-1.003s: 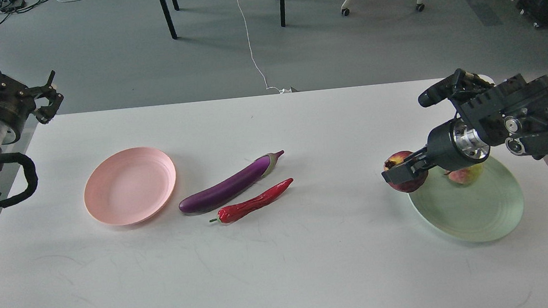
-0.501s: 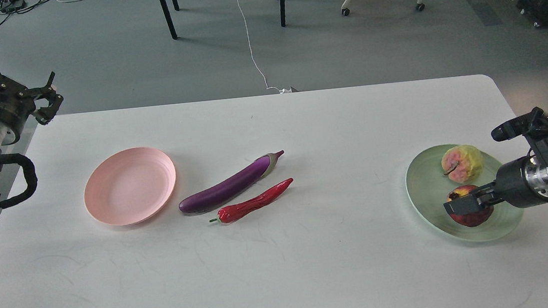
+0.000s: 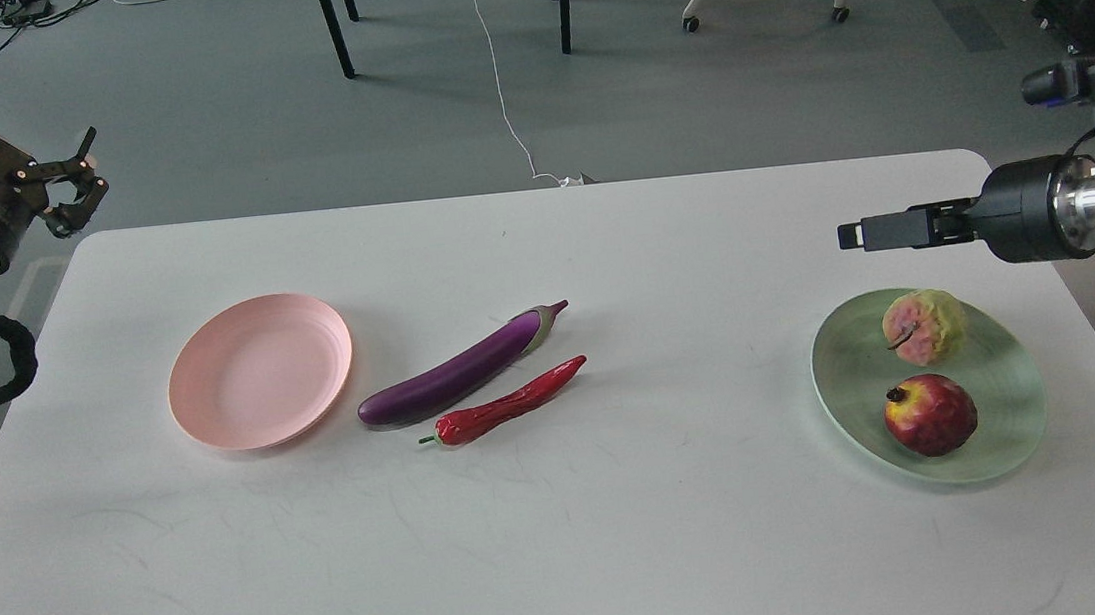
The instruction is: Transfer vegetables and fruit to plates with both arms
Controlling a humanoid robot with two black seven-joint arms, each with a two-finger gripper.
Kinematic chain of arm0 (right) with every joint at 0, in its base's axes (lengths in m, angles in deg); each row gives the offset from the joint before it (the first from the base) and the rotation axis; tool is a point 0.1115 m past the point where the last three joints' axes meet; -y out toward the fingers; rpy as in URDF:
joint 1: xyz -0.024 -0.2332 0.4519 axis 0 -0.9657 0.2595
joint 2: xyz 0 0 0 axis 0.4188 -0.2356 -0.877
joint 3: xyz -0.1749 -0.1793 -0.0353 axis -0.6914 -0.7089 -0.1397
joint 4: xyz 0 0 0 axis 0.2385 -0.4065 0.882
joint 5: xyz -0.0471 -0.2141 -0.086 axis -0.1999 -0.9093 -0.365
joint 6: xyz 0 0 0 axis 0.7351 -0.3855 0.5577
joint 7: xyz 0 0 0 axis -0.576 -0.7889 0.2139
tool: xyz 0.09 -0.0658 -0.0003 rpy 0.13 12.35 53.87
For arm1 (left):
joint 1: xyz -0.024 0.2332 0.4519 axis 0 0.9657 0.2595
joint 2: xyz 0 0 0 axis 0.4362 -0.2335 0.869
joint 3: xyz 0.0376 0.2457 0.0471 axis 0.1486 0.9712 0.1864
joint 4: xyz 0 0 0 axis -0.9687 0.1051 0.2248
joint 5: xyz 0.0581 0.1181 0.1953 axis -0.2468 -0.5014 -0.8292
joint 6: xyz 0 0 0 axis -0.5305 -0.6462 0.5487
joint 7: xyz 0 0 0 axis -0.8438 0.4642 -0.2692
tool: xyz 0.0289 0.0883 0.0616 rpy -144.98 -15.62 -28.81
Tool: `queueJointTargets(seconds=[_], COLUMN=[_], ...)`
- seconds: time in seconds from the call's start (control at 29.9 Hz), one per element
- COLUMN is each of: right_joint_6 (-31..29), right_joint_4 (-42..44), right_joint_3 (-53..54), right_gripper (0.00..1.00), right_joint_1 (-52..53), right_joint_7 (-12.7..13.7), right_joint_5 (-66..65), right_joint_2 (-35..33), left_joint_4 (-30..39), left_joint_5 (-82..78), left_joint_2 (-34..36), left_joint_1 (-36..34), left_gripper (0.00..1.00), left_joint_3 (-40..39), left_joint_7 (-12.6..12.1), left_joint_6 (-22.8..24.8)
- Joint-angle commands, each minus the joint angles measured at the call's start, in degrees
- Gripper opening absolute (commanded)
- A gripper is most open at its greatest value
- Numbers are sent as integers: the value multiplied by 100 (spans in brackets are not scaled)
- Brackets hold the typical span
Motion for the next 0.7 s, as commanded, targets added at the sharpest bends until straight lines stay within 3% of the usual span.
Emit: queueJointTargets(seconds=[0.0, 0.3, 0.43, 0.67], right_joint_6=[18, 325, 712, 669], right_joint_4=[246, 703, 1326, 2715], right_joint_3=[1389, 3887, 4836, 6007], right_gripper=[98, 98, 98, 98], right_joint_1=[-785, -2228, -2588, -2677], right_joint_7=[-8, -61, -61, -43], right_joint_5=[550, 1912, 2580, 4249], right_joint_2=[88, 720, 1195, 1881], left_joint_4=[445, 1808, 2090, 2099], left_joint_5=[-1268, -4019, -5206, -7877], left_joint_2=[62, 150, -8, -895], left_joint_1=[-129, -111, -137, -111], left_gripper=[98, 98, 98, 98], left_joint_3=[284, 293, 302, 363], left_joint_7=[56, 56, 56, 56], left_joint_6=[-28, -46, -46, -63])
